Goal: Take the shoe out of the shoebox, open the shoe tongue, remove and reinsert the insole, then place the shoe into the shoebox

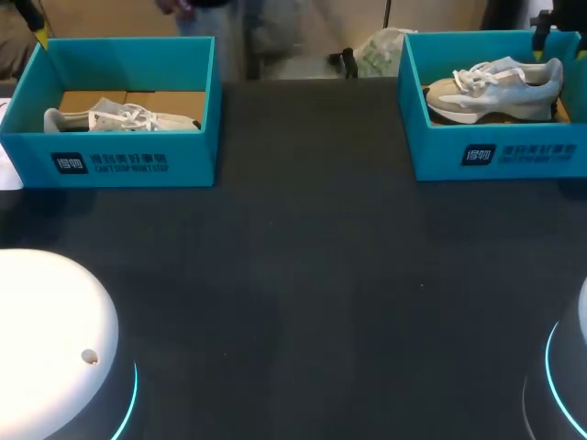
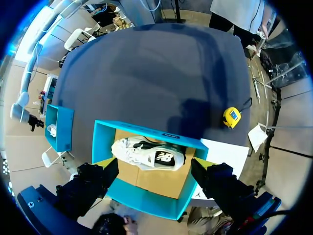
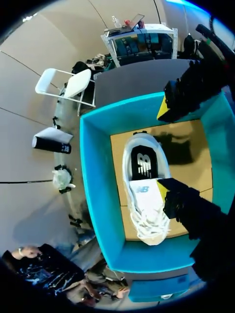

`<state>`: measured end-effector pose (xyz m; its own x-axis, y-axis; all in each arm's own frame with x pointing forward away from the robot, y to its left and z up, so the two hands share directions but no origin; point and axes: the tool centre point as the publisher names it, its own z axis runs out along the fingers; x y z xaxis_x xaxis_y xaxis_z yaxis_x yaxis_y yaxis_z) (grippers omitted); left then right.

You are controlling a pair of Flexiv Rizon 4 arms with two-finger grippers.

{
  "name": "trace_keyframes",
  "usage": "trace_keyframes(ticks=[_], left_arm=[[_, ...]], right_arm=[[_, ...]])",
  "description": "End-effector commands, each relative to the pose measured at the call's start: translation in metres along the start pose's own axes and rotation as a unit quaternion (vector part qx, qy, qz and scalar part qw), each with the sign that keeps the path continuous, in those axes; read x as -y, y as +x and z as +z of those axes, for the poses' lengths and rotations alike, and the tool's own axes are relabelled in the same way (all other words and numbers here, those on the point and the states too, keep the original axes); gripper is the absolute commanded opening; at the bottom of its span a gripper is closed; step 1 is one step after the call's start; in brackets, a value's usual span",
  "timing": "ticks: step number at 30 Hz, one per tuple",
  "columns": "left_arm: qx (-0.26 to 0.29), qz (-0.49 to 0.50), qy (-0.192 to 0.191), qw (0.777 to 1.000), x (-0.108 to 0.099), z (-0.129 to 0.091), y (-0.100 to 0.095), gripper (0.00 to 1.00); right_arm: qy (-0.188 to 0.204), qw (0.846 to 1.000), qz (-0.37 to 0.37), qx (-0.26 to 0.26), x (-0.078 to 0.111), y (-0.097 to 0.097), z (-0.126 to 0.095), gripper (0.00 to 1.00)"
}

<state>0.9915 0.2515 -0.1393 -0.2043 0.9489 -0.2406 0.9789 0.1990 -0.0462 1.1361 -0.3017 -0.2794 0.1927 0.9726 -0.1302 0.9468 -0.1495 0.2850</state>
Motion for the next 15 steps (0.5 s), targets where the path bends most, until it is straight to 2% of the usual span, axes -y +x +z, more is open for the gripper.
trace_keyframes(ticks=[1, 15], left_arm=[[-0.001, 0.0, -0.001, 1.0, 0.001, -0.001, 0.0, 1.0], [-0.001, 0.0, -0.001, 1.0, 0.001, -0.001, 0.0, 1.0]], right_arm=[[0.057, 0.998, 0.002, 0.001, -0.013, 0.003, 0.018, 0.48], [0.095, 0.995, -0.002, 0.008, -0.015, -0.007, 0.045, 0.5]])
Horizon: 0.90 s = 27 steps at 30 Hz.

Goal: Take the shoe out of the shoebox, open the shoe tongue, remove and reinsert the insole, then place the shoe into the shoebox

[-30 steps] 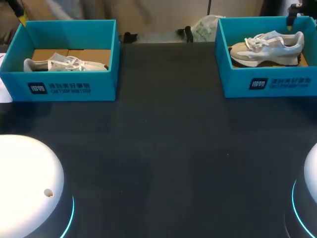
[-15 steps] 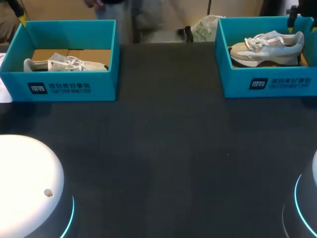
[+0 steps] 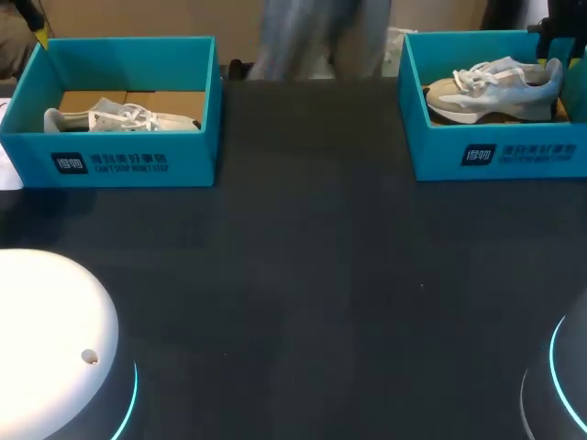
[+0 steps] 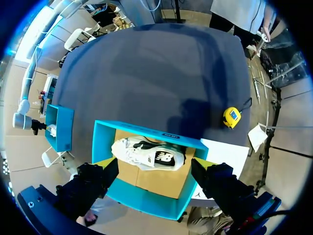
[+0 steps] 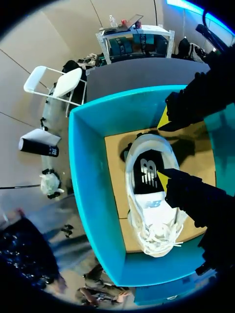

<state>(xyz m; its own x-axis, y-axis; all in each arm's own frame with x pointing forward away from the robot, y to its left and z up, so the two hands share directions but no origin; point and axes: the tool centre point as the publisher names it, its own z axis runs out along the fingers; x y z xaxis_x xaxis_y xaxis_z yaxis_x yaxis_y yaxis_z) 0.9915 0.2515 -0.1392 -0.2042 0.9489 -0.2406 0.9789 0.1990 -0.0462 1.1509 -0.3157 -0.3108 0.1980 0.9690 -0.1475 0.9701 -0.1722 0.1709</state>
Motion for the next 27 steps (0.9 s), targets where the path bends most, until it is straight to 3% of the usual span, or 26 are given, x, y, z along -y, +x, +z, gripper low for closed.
trace_keyframes(ticks=[1, 27], left_arm=[[-0.001, 0.0, -0.001, 1.0, 0.001, 0.0, 0.0, 1.0], [-0.001, 0.0, -0.001, 1.0, 0.001, 0.0, 0.0, 1.0]], right_arm=[[0.041, 0.999, -0.004, 0.001, -0.009, -0.001, 0.01, 0.51], [0.071, 0.997, -0.018, 0.003, -0.016, -0.014, 0.051, 0.49]])
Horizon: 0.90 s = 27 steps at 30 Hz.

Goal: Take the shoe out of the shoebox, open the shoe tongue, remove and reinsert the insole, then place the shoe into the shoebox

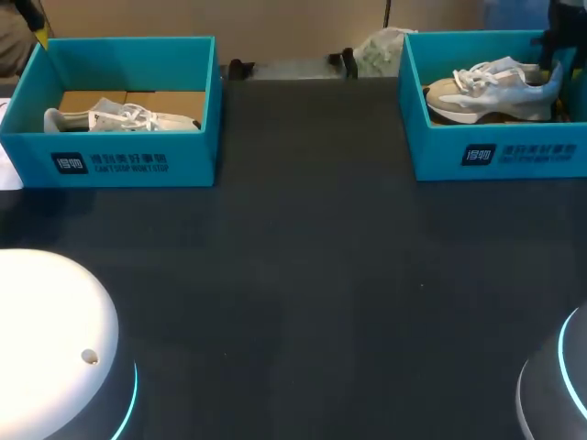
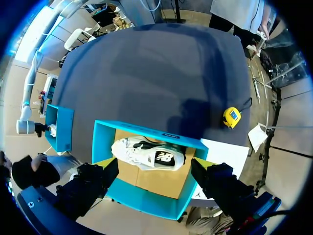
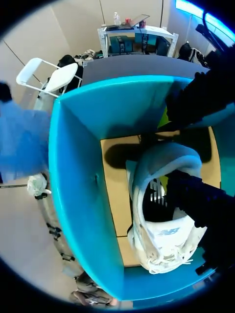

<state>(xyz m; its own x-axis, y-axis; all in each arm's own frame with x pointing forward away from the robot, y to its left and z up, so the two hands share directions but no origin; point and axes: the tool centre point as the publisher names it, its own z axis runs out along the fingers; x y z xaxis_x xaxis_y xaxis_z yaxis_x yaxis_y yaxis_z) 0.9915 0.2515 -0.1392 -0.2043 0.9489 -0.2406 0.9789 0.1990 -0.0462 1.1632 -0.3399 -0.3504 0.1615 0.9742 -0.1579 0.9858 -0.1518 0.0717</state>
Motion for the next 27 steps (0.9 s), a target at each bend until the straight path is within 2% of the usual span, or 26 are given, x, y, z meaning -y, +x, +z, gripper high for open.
trace_keyframes(ticks=[1, 7, 13, 19, 21, 23, 24, 25, 27], left_arm=[[-0.001, 0.0, -0.001, 1.0, 0.001, 0.0, 0.0, 1.0], [-0.001, 0.0, -0.001, 1.0, 0.001, 0.0, 0.0, 1.0], [-0.001, 0.0, -0.001, 1.0, 0.001, 0.0, 0.0, 1.0], [-0.001, 0.0, -0.001, 1.0, 0.001, 0.0, 0.0, 1.0], [-0.001, 0.0, -0.001, 1.0, 0.001, 0.0, 0.0, 1.0], [-0.001, 0.0, -0.001, 1.0, 0.001, 0.0, 0.0, 1.0], [-0.001, 0.0, -0.001, 1.0, 0.001, 0.0, 0.0, 1.0], [-0.001, 0.0, -0.001, 1.0, 0.001, 0.0, 0.0, 1.0], [-0.001, 0.0, -0.001, 1.0, 0.001, 0.0, 0.0, 1.0]], right_arm=[[0.023, 1.0, 0.001, -0.001, -0.007, 0.001, 0.007, 0.49], [0.023, 1.0, 0.0, -0.003, -0.005, 0.004, 0.018, 0.5], [0.027, 1.0, -0.003, 0.0, -0.004, 0.005, 0.031, 0.6], [0.03, 1.0, -0.001, -0.003, -0.004, 0.007, 0.038, 0.59], [0.03, 1.0, -0.001, -0.003, -0.004, 0.007, 0.041, 0.53], [0.029, 1.0, -0.002, -0.002, -0.004, 0.006, 0.042, 0.37], [0.029, 1.0, -0.002, -0.002, -0.004, 0.006, 0.042, 0.37], [0.029, 1.0, -0.005, 0.0, -0.005, 0.004, 0.042, 0.0], [0.029, 1.0, -0.007, 0.002, -0.005, 0.003, 0.043, 0.0]])
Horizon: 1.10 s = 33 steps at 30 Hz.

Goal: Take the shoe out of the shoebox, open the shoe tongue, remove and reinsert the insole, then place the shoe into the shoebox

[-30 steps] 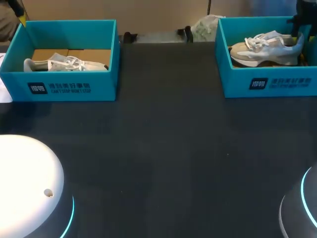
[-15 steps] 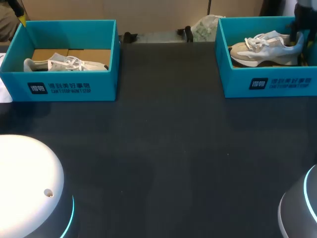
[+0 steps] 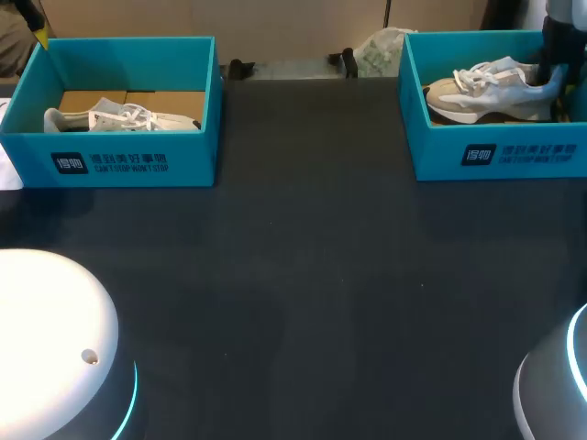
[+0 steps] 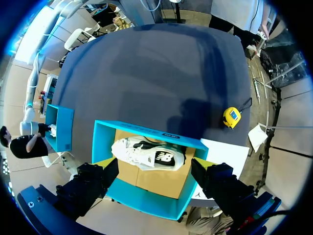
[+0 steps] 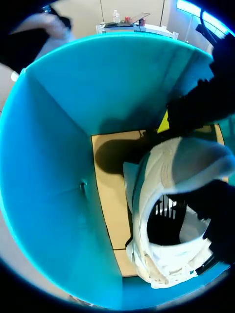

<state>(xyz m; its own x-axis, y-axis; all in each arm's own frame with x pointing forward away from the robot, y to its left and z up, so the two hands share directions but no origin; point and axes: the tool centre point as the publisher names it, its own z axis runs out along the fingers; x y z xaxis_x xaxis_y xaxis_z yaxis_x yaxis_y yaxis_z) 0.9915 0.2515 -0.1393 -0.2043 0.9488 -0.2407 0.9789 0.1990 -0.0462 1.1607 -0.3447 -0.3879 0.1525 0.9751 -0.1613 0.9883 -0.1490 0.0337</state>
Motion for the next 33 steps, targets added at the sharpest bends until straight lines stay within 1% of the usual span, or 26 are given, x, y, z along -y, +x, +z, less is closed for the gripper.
trace_keyframes(ticks=[1, 8, 13, 16, 22, 25, 33], left_arm=[[-0.001, 0.0, -0.001, 1.0, 0.001, -0.001, 0.0, 1.0], [-0.001, 0.0, -0.001, 1.0, 0.001, -0.001, 0.0, 1.0], [-0.001, 0.0, -0.001, 1.0, 0.001, -0.001, 0.0, 1.0], [-0.001, 0.0, -0.001, 1.0, 0.001, -0.001, 0.0, 1.0], [-0.001, 0.0, -0.001, 1.0, 0.001, -0.001, 0.0, 1.0], [-0.001, 0.0, -0.001, 1.0, 0.001, -0.001, 0.0, 1.0], [-0.001, 0.0, -0.001, 1.0, 0.001, -0.001, 0.0, 1.0]], right_arm=[[0.01, 1.0, -0.003, 0.001, -0.009, 0.001, 0.005, 0.0], [0.007, 1.0, -0.009, 0.005, -0.005, -0.002, 0.001, 0.0], [0.001, 1.0, -0.018, 0.016, 0.001, -0.008, -0.012, 0.0], [-0.002, 0.999, -0.026, 0.023, 0.006, -0.011, -0.024, 0.0], [-0.016, 0.999, -0.03, 0.032, 0.014, -0.013, -0.056, 0.0], [-0.025, 0.999, -0.021, 0.03, 0.016, -0.013, -0.07, 0.0], [-0.054, 0.998, -0.007, 0.018, 0.02, -0.007, -0.124, 0.0]])
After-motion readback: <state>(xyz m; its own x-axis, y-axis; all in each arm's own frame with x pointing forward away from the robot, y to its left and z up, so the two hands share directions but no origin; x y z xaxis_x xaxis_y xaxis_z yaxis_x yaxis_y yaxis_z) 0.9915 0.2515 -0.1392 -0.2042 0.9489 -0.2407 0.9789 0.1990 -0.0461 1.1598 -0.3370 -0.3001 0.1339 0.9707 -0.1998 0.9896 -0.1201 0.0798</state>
